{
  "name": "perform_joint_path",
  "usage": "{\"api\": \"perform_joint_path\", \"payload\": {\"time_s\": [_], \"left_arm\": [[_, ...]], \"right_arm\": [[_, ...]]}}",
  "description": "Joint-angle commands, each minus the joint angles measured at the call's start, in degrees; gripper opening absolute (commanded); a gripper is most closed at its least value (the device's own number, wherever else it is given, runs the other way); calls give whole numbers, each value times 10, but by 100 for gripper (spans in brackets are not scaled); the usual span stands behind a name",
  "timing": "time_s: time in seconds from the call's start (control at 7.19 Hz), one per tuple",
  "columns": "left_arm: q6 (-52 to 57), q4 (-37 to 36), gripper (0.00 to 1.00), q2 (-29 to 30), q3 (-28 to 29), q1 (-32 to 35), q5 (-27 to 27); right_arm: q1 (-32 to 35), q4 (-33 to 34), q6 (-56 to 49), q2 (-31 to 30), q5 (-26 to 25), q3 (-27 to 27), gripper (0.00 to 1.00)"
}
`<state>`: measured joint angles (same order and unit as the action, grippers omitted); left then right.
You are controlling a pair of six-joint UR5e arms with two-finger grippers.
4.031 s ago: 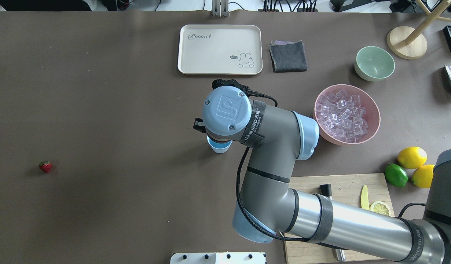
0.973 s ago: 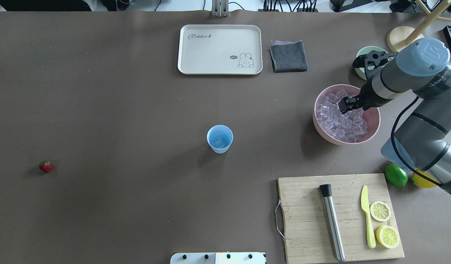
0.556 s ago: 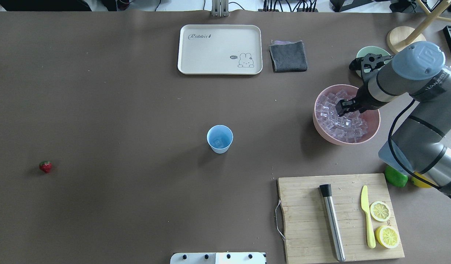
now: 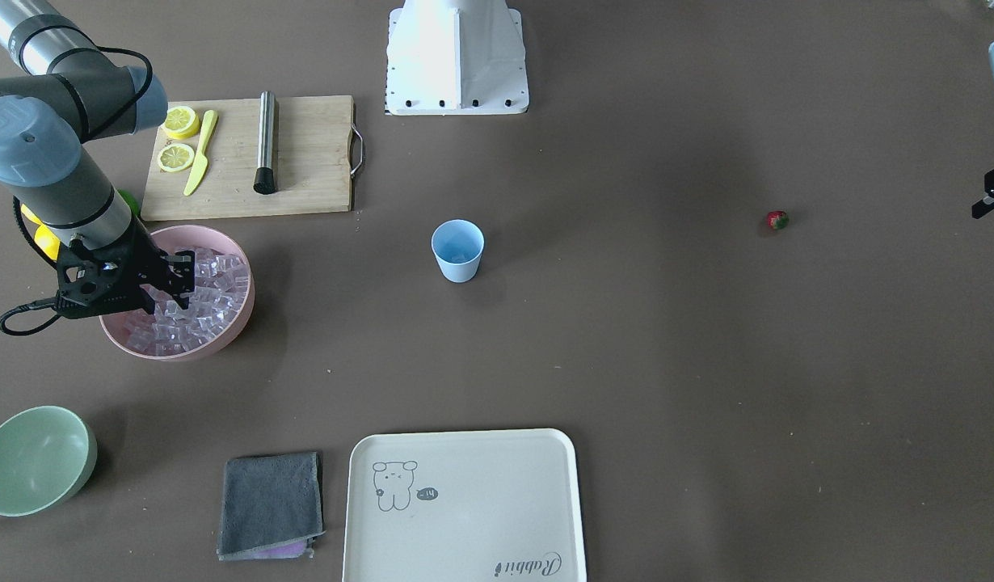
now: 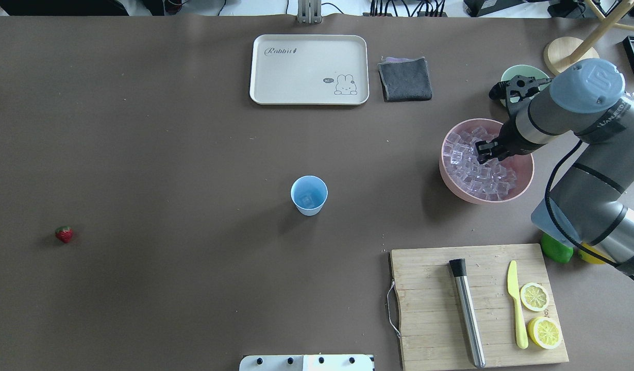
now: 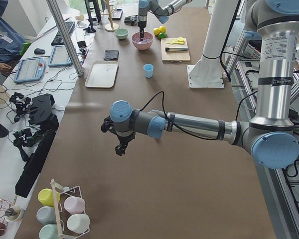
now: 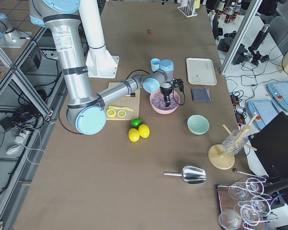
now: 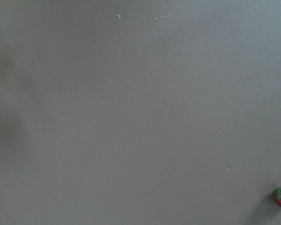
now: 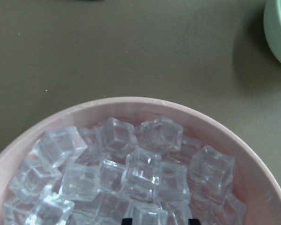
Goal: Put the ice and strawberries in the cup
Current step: 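Lower the right gripper into the bowl and grasp another ice cube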
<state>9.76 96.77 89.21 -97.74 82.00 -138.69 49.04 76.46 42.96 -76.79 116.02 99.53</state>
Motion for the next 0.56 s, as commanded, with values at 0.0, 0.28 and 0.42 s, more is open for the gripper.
{"api": "perform_joint_path", "payload": {"time_s": [0.0,0.28,0.42], "left_arm": [[0,0,97,0,-1,0,0],[0,0,98,0,0,-1,0],[0,0,98,0,0,-1,0]], "right_arm": [[1,0,-1,1,2,5,0],[3,4,-2,0,6,17,0],[6,7,-2,0,7,24,0]]}}
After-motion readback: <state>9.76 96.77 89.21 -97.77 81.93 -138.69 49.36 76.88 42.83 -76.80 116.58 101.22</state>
